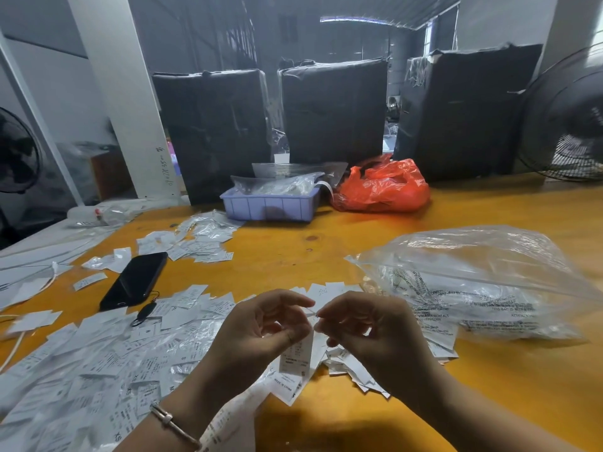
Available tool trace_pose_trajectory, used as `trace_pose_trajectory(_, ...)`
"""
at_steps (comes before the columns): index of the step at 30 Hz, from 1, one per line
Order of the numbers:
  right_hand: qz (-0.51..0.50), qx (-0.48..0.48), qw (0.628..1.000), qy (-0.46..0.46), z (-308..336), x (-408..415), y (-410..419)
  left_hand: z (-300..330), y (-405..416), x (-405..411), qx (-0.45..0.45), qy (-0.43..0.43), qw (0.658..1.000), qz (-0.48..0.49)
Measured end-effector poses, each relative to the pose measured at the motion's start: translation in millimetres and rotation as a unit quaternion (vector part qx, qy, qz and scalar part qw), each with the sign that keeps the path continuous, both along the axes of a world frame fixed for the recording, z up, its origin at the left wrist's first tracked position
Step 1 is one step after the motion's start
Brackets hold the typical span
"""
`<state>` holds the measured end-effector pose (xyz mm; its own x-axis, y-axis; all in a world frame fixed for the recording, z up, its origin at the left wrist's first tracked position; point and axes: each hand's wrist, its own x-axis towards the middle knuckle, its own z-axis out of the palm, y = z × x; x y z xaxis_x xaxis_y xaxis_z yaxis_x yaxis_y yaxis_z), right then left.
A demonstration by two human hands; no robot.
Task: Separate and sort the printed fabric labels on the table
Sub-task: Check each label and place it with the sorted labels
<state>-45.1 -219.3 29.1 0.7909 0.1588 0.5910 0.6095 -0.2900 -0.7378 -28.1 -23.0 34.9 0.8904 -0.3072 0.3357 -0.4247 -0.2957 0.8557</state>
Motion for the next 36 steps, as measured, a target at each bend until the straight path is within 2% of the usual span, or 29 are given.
trace_pose_trajectory(3, -0.056, -0.053, 0.997, 0.002, 3, 3, -6, 2, 4, 1, -0.012, -0.008, 1.000, 0.026)
trace_pose_trajectory(6, -0.159, -0.159, 0.974, 0.017, 6, 12, -23, 1, 11, 6, 0.013, -0.035, 0.992, 0.118)
trace_pose_trajectory(8, -0.236, -0.231, 0.942, 0.056, 8, 21, -37, -2, 17, 11, 0.044, -0.058, 0.981, 0.178)
trace_pose_trajectory(11, -0.320, -0.282, 0.900, 0.096, 7, 34, -56, -6, 25, 17, 0.080, -0.033, 0.970, 0.229)
trace_pose_trajectory(14, -0.407, -0.336, 0.842, 0.113, 5, 44, -77, -6, 30, 20, 0.190, -0.007, 0.940, 0.282)
trace_pose_trajectory(17, -0.442, -0.380, 0.797, 0.158, 5, 51, -96, -6, 31, 18, 0.281, 0.013, 0.905, 0.319)
trace_pose_trajectory(20, -0.435, -0.425, 0.768, 0.201, 3, 55, -102, -6, 32, 17, 0.297, 0.011, 0.895, 0.332)
trace_pose_trajectory(23, -0.435, -0.432, 0.766, 0.193, -5, 58, -105, -7, 32, 17, 0.313, -0.011, 0.891, 0.328)
trace_pose_trajectory(26, -0.454, -0.362, 0.796, 0.171, -11, 62, -111, -7, 30, 17, 0.313, -0.013, 0.893, 0.322)
trace_pose_trajectory(29, -0.461, -0.327, 0.809, 0.160, -11, 63, -112, -10, 27, 18, 0.284, -0.022, 0.911, 0.299)
trace_pose_trajectory(32, -0.480, -0.347, 0.798, 0.114, -11, 63, -112, -12, 22, 18, 0.240, -0.016, 0.935, 0.259)
trace_pose_trajectory(36, -0.483, -0.223, 0.845, 0.054, -6, 60, -103, -11, 18, 15, 0.202, -0.029, 0.952, 0.230)
